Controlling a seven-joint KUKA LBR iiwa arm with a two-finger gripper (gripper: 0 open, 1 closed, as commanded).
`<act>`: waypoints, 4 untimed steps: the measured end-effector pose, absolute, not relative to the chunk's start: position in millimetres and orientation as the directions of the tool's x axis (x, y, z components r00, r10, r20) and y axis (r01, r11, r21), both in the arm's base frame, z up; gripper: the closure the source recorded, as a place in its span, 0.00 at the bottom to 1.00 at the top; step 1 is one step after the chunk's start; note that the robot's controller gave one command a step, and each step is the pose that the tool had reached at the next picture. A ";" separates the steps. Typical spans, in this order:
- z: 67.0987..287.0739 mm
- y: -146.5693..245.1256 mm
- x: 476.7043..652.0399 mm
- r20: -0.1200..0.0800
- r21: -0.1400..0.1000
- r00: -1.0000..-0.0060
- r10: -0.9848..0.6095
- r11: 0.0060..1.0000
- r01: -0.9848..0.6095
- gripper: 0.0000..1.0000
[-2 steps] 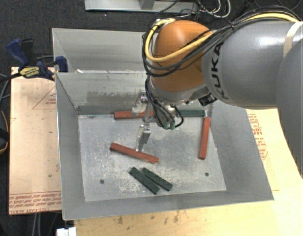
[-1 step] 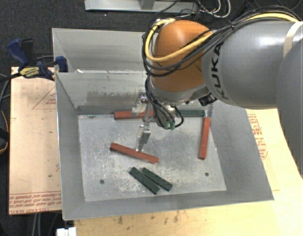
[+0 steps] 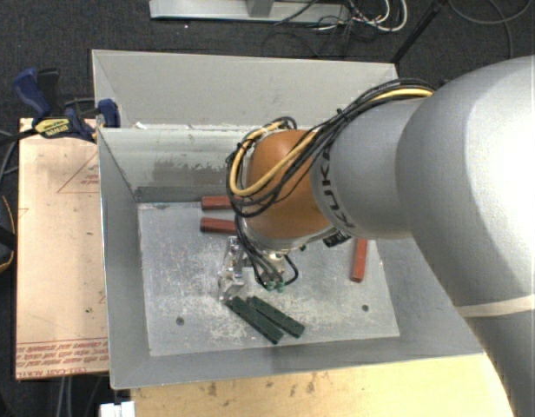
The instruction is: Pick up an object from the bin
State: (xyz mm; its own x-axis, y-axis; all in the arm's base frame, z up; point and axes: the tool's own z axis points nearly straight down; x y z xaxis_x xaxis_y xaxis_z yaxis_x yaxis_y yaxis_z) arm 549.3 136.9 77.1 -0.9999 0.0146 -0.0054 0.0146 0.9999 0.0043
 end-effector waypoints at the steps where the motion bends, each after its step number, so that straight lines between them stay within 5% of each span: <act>1: 74.6 137.0 547.4 -0.001 0.004 -1.000 0.014 1.000 0.014 0.00; 2: 74.7 136.8 547.9 -0.004 0.004 -1.000 0.014 1.000 0.014 0.00; 4: 112.0 92.3 520.0 -0.006 0.001 -0.999 -0.038 0.999 -0.039 0.00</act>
Offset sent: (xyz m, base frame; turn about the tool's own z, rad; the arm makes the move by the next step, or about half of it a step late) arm 0.0000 0.0000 0.0000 0.0000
